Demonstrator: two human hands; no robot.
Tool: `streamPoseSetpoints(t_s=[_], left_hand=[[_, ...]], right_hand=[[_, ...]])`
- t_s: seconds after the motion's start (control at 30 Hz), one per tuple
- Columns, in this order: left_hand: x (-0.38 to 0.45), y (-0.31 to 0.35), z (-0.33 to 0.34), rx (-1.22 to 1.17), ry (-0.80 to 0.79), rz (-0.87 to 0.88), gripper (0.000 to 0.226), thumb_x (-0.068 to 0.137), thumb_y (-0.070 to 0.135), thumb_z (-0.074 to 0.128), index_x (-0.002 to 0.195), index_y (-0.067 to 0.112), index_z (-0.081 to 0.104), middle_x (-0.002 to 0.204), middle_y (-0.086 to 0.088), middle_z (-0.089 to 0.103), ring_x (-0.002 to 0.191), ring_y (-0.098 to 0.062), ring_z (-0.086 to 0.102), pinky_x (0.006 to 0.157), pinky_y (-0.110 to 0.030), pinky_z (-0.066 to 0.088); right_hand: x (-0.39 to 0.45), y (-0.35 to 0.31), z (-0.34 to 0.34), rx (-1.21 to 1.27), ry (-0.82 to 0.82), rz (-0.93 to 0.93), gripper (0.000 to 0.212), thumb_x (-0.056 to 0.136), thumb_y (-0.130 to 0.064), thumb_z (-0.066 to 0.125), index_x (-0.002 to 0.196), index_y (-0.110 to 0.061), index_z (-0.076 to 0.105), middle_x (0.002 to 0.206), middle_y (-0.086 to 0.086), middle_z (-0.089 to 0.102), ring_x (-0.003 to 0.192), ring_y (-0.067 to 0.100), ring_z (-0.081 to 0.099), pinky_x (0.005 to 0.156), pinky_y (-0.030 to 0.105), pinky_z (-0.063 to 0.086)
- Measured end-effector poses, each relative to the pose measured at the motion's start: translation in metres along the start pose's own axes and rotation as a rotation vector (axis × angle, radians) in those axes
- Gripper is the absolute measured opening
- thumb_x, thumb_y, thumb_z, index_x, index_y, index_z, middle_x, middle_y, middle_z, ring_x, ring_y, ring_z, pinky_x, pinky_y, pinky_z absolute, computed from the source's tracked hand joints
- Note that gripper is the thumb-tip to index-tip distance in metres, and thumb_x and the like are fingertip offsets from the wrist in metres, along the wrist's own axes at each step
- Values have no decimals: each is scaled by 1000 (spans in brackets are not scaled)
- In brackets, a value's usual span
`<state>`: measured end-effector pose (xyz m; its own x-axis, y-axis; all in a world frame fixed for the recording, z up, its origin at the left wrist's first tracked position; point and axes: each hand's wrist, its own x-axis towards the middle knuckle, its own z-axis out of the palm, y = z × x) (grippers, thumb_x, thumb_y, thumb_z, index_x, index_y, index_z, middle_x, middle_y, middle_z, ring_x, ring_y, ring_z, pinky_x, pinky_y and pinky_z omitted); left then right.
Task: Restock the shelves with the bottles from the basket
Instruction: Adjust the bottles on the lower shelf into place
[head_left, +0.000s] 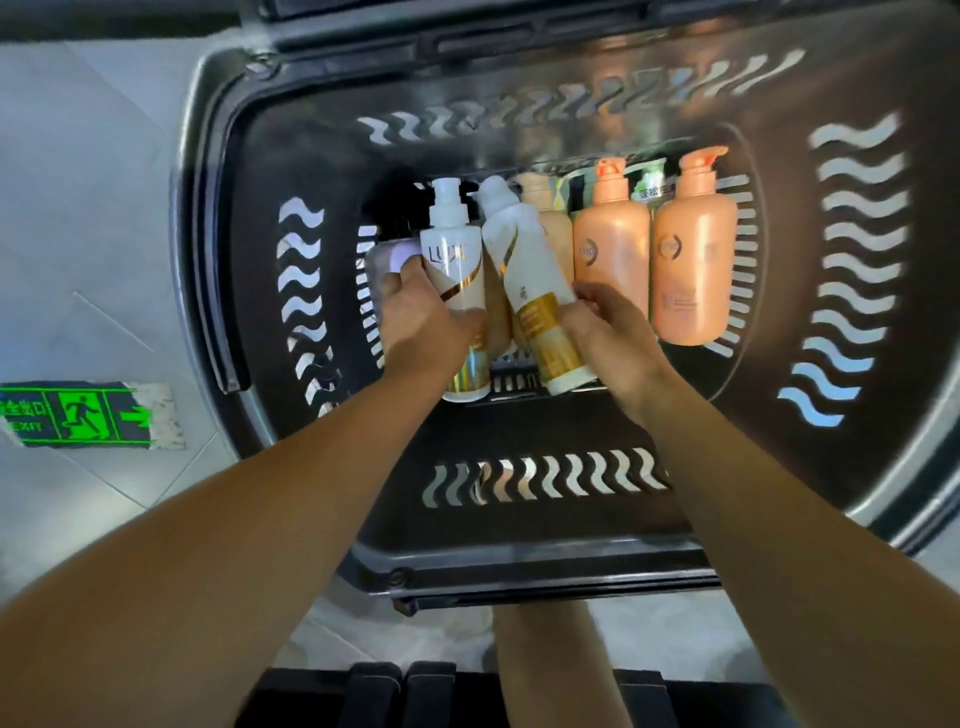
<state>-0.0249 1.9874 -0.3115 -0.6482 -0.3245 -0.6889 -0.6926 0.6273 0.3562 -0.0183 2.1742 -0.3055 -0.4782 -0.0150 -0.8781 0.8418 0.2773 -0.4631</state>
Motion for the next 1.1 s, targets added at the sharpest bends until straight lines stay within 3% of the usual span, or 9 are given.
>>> streamPoseSetpoints(t_s=[0.13, 0.3, 0.4, 0.47, 0.53, 0.7, 0.83, 0.93, 1.1], left_hand=[[0, 8, 13, 23, -48, -17, 69, 71, 26, 80, 130, 12, 48, 125, -11, 46, 106, -26, 51, 82, -29, 41], [0, 10, 16, -45, -126, 33, 62, 76, 24, 78, 128, 15, 45, 113, -1, 59, 101, -22, 57, 78, -28, 41], [-3, 4, -5, -106, -162, 2, 62, 74, 22, 79, 126, 23, 46, 93, 14, 55, 91, -14, 58, 70, -23, 42], [-13, 3, -28, -106, -194, 21, 67, 69, 26, 80, 127, 29, 46, 96, 16, 58, 88, -8, 58, 67, -20, 44], [-22, 3, -48, -108, -224, 58, 69, 65, 29, 82, 123, 36, 45, 106, 14, 61, 97, -8, 60, 78, -25, 49], [-74, 18, -129, -85, -277, 134, 80, 51, 41, 84, 122, 41, 47, 102, 22, 60, 94, 1, 59, 78, -26, 48], [-115, 35, -204, -107, -271, 171, 78, 40, 49, 78, 113, 41, 51, 99, 21, 66, 90, 0, 64, 75, -29, 52], [-144, 51, -269, -148, -264, 219, 70, 46, 41, 80, 111, 37, 55, 97, 17, 69, 90, -7, 67, 79, -33, 54], [-196, 74, -379, -232, -211, 306, 73, 51, 33, 84, 118, 27, 55, 102, 12, 67, 91, -7, 66, 89, -38, 55]], right_hand=[[-8, -4, -5, 353, -90, 102, 27, 103, -32, 41, 127, -23, 50, 124, 12, 61, 111, 28, 63, 96, 49, 53], [-4, -13, -7, 247, -116, 11, 49, 88, -23, 73, 129, -30, 47, 117, -1, 67, 107, 19, 67, 92, 44, 56], [-15, -15, -13, 239, -152, 60, 48, 81, -14, 69, 126, -26, 55, 113, 3, 70, 105, 23, 68, 93, 50, 55], [-35, -15, -14, 216, -204, 72, 57, 72, -13, 67, 126, -27, 54, 114, 2, 70, 107, 21, 67, 93, 46, 54], [-55, -13, -8, 240, -204, 77, 56, 68, -17, 66, 122, -28, 57, 110, 2, 72, 104, 21, 69, 89, 43, 55], [-141, -38, 19, 182, -18, 25, 53, 83, -57, 62, 127, -28, 58, 119, -6, 69, 111, 15, 64, 102, 43, 49], [-210, -78, 39, 234, 80, -52, 45, 81, -42, 73, 121, -26, 59, 111, -2, 70, 103, 14, 66, 88, 32, 55], [-260, -119, 54, 223, 49, -128, 38, 83, -26, 77, 117, -28, 58, 110, -2, 71, 101, 14, 68, 88, 36, 57], [-344, -193, 89, 192, 69, -243, 48, 76, -25, 81, 117, -27, 56, 106, 0, 71, 96, 15, 70, 85, 37, 57]])
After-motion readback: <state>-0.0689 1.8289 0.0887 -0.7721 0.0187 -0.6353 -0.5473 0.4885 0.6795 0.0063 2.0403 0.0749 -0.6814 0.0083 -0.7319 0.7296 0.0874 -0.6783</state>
